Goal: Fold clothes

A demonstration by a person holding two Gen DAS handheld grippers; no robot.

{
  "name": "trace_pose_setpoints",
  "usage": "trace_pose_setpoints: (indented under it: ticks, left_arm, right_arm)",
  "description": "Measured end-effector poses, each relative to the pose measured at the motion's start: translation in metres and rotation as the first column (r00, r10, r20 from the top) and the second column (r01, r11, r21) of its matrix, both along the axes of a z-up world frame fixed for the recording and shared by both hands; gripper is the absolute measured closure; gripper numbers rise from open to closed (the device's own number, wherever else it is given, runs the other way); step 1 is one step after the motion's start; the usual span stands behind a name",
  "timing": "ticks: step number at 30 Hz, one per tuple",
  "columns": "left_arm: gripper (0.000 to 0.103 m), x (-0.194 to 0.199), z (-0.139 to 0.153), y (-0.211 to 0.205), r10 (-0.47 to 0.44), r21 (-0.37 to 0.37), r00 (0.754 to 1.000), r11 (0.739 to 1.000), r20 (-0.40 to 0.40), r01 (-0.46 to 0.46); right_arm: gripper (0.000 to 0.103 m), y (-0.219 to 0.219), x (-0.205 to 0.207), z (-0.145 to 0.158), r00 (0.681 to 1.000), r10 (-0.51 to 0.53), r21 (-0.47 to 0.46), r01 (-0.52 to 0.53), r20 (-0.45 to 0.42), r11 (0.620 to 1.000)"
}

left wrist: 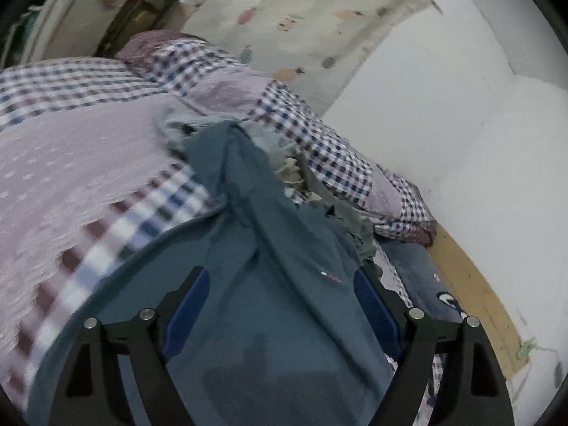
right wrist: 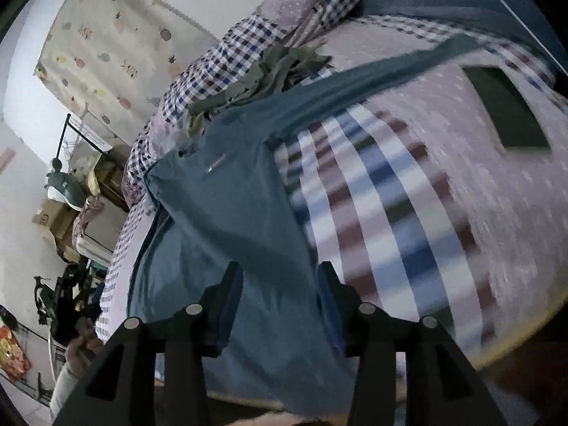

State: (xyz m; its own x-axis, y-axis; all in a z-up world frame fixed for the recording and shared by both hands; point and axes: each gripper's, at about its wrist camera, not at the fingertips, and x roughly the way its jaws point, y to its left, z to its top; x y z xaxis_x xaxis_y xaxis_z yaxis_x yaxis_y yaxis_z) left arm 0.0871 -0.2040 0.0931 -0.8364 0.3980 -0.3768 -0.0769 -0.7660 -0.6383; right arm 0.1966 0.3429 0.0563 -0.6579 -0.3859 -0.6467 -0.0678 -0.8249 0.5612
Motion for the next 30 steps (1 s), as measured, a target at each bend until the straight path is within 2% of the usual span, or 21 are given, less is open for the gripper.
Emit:
trace_pose_setpoints:
  ticks: [2, 5, 9, 12, 16, 20, 26, 28, 30]
  left_arm:
    - [0.017, -0.020, -0.003, 0.016, -0.019, -0.008, 1.000, 1.000, -0.003, 0.019]
    - [0.017, -0.049, -0.009, 0.041, -0.050, -0.024, 0.999, 0.998, -0.005, 0.049]
    - [0.017, -0.075, -0.019, 0.068, -0.071, -0.087, 0.997, 0.994, -0.009, 0.070]
    - [0.017, -0.093, -0.026, 0.087, -0.084, -0.137, 0.996, 0.987, -0.011, 0.082]
    - [0.017, -0.108, -0.034, 0.093, -0.090, -0.140, 0.996, 0.986, 0.011, 0.091]
    - [0.017, -0.118, -0.038, 0.091, -0.082, -0.119, 0.996, 0.989, 0.020, 0.084]
    - [0.017, -0.129, -0.042, 0.090, -0.057, -0.105, 0.998, 0.993, 0.028, 0.060]
    - [0.017, -0.132, -0.045, 0.090, -0.052, -0.106, 0.998, 0.993, 0.036, 0.055]
    - [0.017, -0.134, -0.046, 0.090, -0.046, -0.102, 0.998, 0.994, 0.040, 0.050]
  right_arm:
    - [0.055, 0.000, -0.031, 0.000, 1.000, 0.017, 0.006, -0.017, 0.005, 1.000]
    - [0.055, 0.005, -0.081, -0.005, 1.000, 0.031, -0.065, -0.031, -0.001, 0.997]
    - [0.053, 0.006, -0.157, -0.023, 0.999, 0.030, -0.172, -0.025, 0.029, 0.985]
    - [0.053, -0.003, -0.206, -0.042, 0.997, 0.036, -0.175, -0.023, 0.073, 0.984]
    - [0.053, -0.012, -0.252, -0.065, 0.994, 0.036, -0.166, -0.018, 0.102, 0.986]
    - [0.053, -0.019, -0.286, -0.088, 0.993, 0.035, -0.210, -0.011, 0.110, 0.978]
    - [0.053, -0.030, -0.318, -0.091, 0.996, 0.035, -0.184, -0.019, 0.084, 0.983]
    - [0.058, -0.033, -0.325, -0.090, 0.996, 0.043, -0.152, -0.031, 0.078, 0.988]
    - [0.078, -0.037, -0.328, -0.088, 0.995, 0.055, -0.086, -0.048, 0.077, 0.995]
